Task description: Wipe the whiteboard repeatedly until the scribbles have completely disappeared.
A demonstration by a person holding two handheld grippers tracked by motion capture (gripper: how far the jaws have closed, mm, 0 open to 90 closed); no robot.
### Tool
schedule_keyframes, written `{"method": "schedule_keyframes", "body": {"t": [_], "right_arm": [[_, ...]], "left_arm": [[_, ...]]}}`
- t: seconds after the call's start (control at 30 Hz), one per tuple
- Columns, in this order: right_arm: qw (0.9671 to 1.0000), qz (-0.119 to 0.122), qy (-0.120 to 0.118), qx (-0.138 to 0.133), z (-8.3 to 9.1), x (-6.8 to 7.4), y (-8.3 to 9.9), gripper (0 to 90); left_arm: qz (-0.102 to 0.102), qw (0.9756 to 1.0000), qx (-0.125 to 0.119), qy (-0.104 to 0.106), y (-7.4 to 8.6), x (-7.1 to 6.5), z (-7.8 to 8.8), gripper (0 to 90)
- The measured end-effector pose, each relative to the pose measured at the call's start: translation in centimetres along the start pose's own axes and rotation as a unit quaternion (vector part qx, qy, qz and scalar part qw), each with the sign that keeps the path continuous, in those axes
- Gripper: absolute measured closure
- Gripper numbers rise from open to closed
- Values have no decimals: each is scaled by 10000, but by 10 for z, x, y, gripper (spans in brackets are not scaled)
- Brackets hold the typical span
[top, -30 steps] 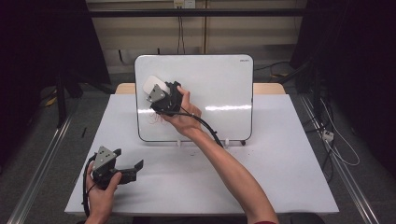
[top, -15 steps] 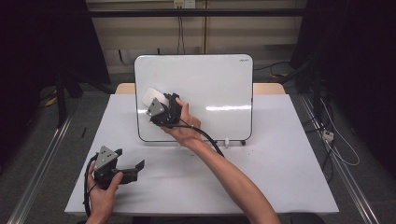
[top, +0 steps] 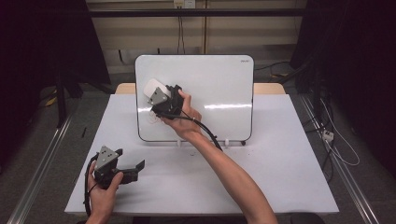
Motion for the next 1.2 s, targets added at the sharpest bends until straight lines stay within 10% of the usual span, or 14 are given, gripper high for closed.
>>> {"method": "schedule_keyframes", "body": {"t": [0.53, 1.2], "right_arm": [[9987, -434, 254, 29, -9, -38, -30, 314], [9999, -39, 108, 74, -4, -5, -7, 315]], "left_arm": [[27, 10000, -24, -6, 0, 1, 2, 53], [-10, 10000, -1, -20, 0, 0, 1, 53]]}}
Point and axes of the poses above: each handheld gripper's, and its own axes: z roughly backward along the jaws, y roughly out of its underside, x roughly to its left, the point moved 1 cm from there along -z, roughly forward along the jaws, and after that the axes turned 13 degrees about -z, right-handed, at the moved point
